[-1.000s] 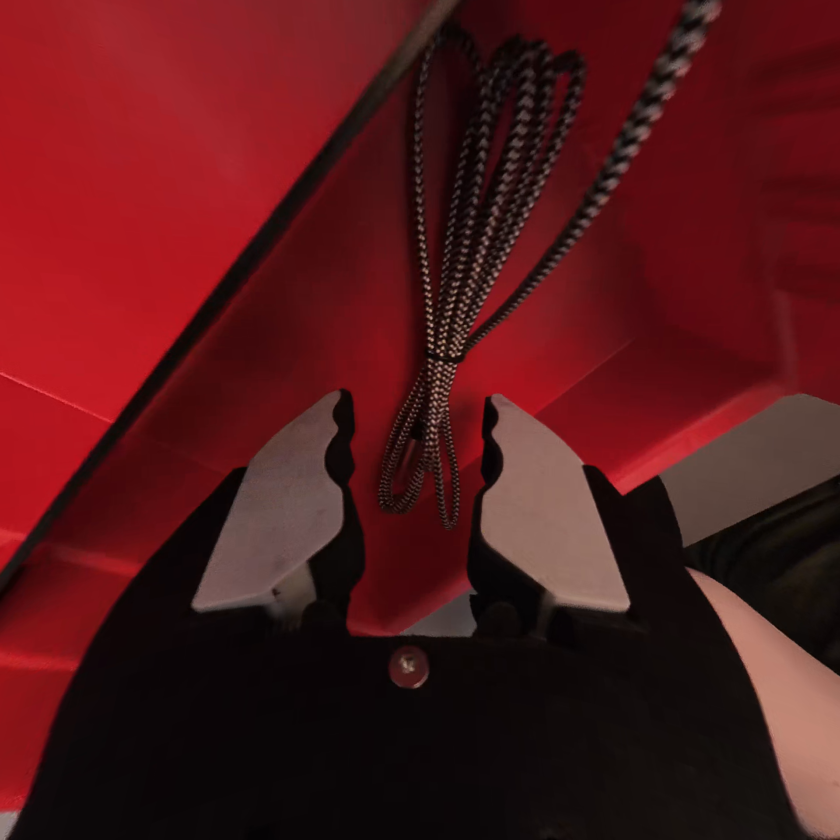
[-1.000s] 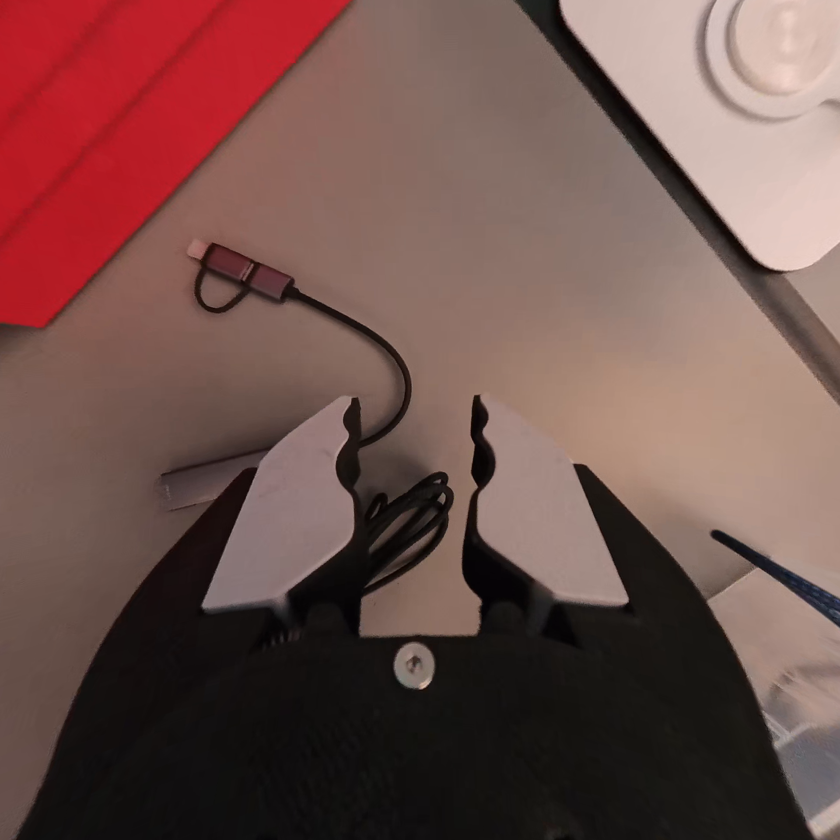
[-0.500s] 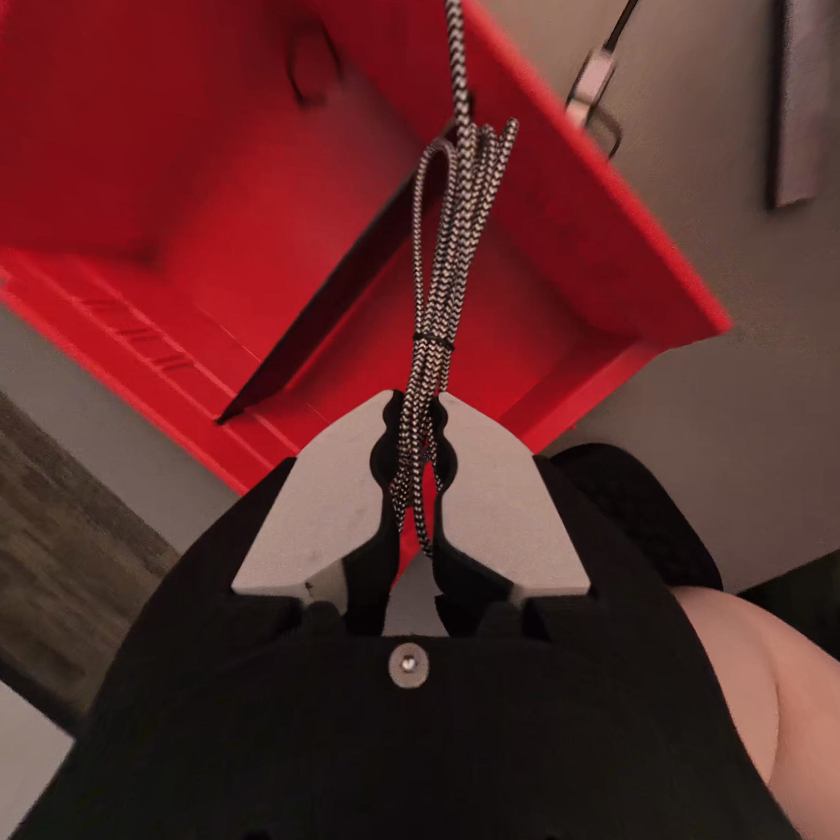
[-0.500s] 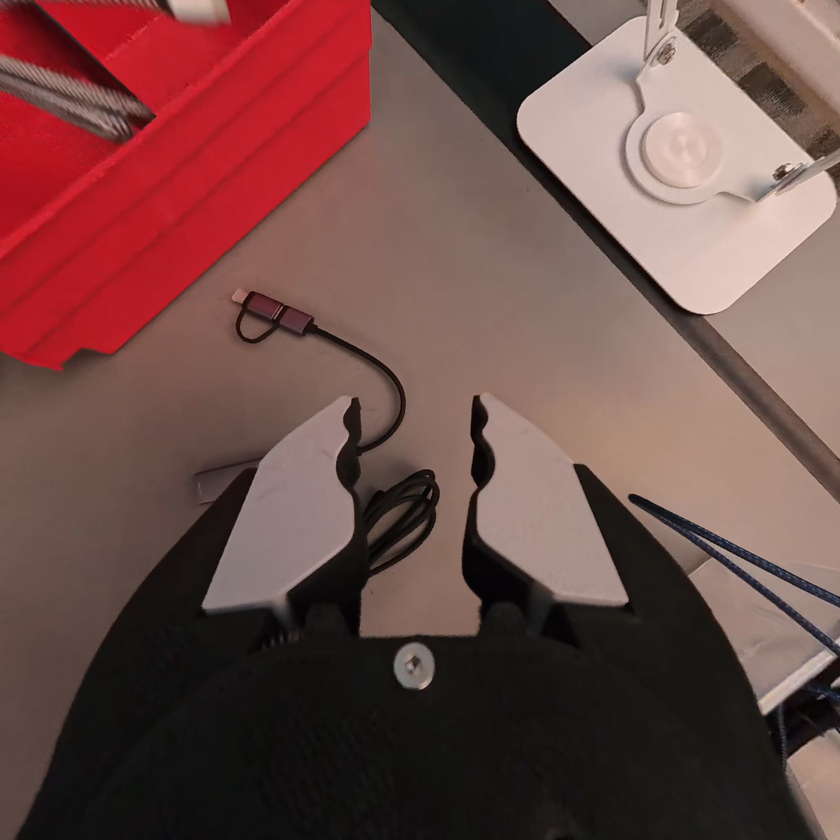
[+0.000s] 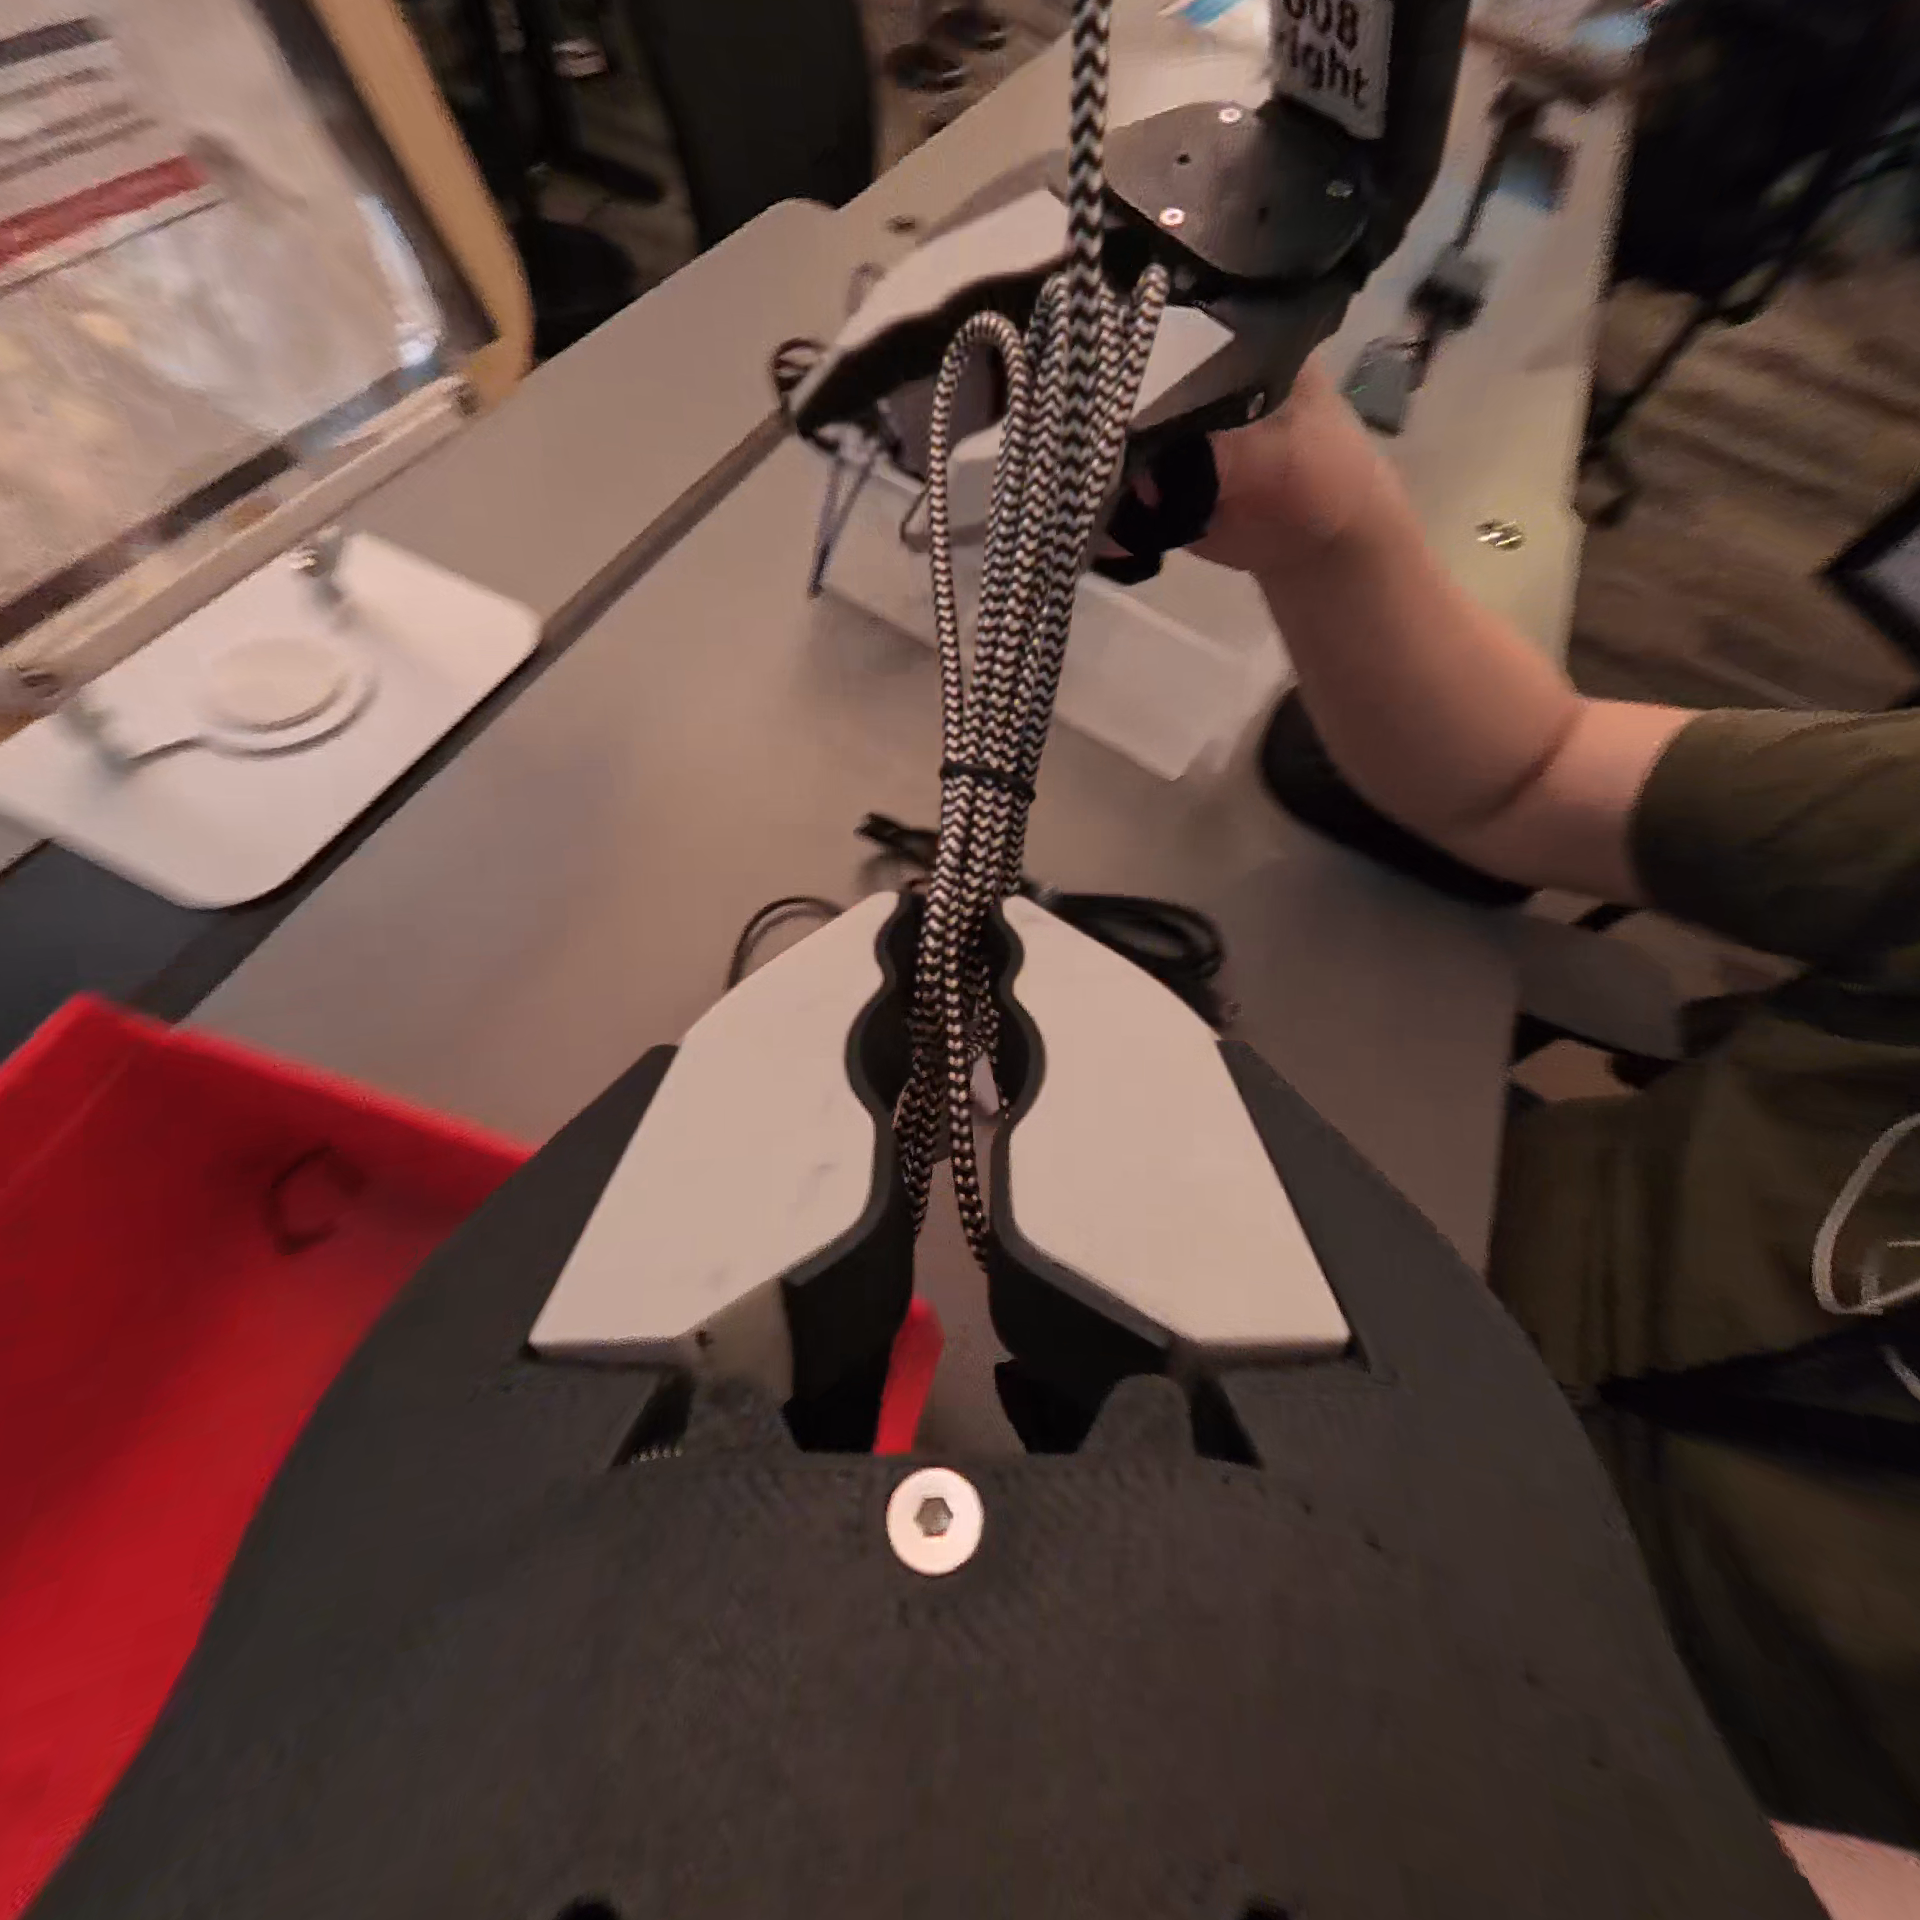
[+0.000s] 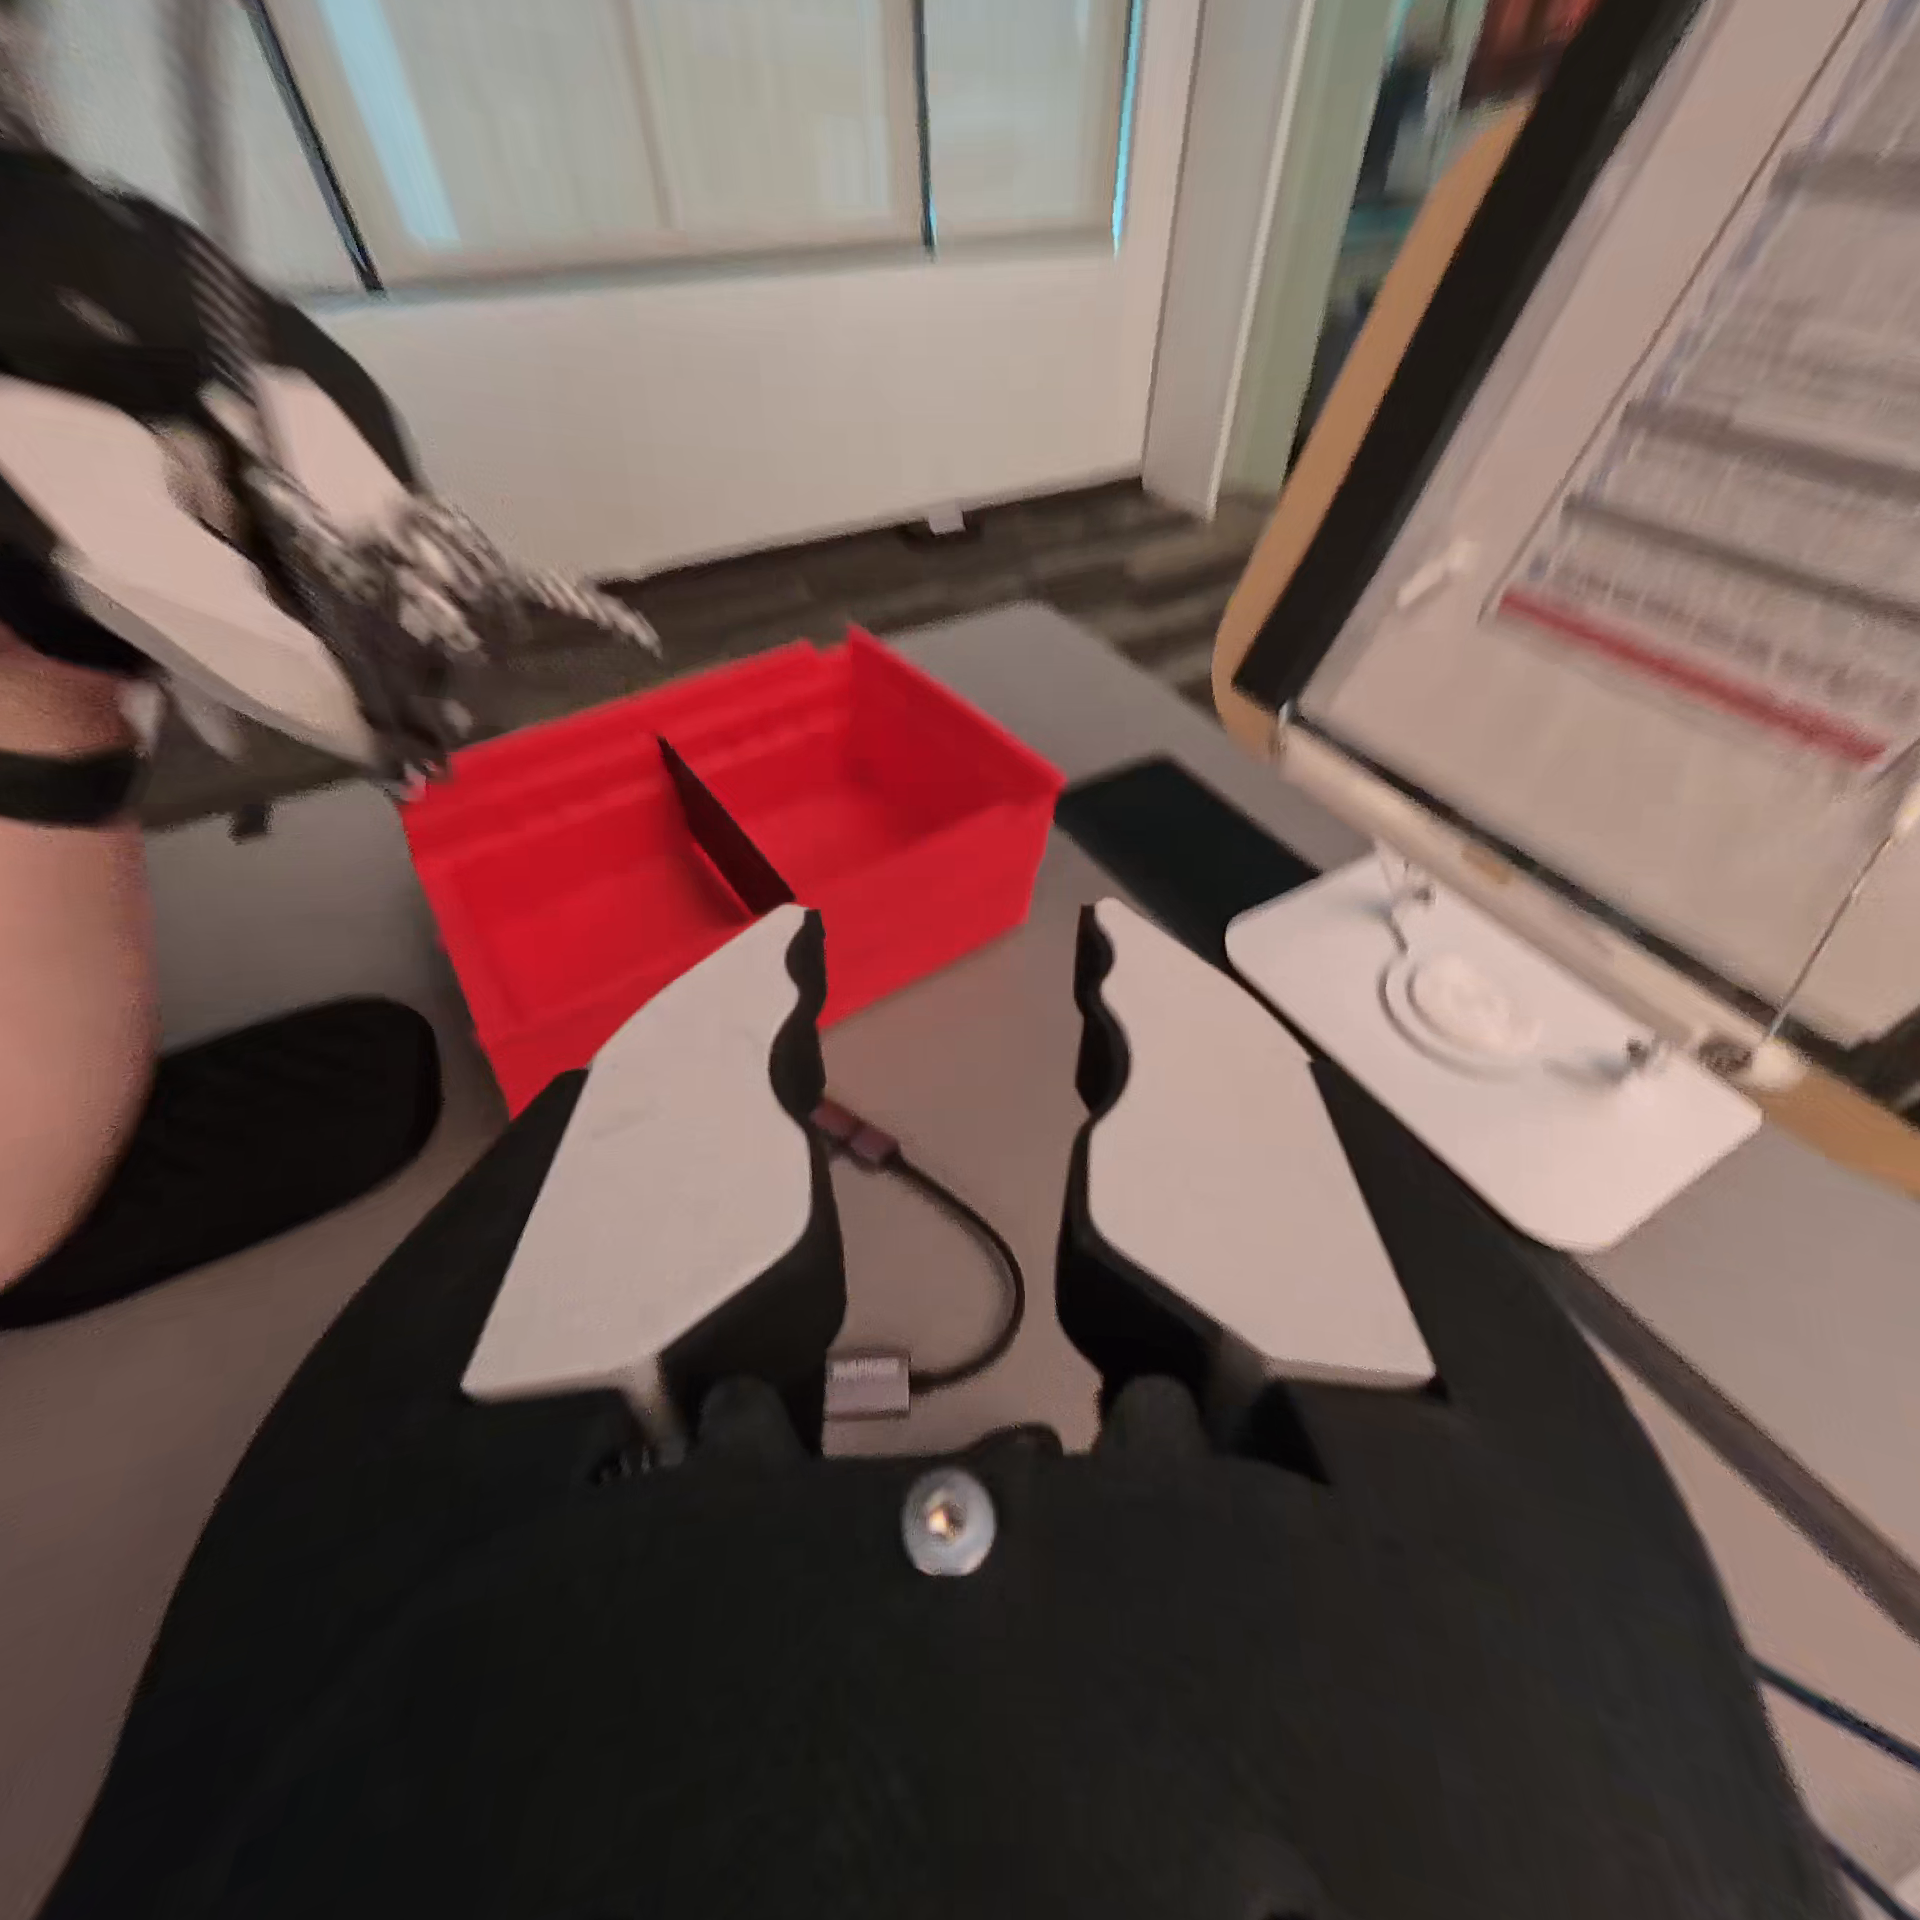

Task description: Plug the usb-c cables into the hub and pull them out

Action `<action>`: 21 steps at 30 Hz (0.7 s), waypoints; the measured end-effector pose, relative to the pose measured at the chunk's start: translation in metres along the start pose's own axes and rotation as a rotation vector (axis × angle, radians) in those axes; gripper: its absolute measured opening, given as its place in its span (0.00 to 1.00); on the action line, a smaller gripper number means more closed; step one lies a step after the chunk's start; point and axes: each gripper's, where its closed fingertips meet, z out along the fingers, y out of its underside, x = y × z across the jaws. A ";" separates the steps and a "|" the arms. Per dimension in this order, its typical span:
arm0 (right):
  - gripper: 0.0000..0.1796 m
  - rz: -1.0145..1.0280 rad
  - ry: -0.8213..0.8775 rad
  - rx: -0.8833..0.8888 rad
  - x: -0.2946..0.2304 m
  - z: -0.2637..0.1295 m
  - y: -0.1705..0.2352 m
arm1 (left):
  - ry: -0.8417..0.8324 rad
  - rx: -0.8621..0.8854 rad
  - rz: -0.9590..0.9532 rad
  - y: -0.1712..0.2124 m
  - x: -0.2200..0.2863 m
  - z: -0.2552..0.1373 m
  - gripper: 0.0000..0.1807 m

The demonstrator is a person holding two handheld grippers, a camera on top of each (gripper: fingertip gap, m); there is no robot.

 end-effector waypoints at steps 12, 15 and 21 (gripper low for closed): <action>0.18 0.412 -0.496 0.559 -0.019 -0.082 -0.083 | 0.394 0.079 -0.055 -0.016 0.040 0.061 0.06; 0.20 0.434 -0.554 0.585 -0.021 -0.090 -0.087 | 0.386 0.050 -0.031 -0.011 0.043 0.072 0.06; 0.16 0.429 -0.537 0.520 -0.028 -0.082 -0.084 | 0.417 -0.003 -0.005 -0.005 0.056 0.090 0.06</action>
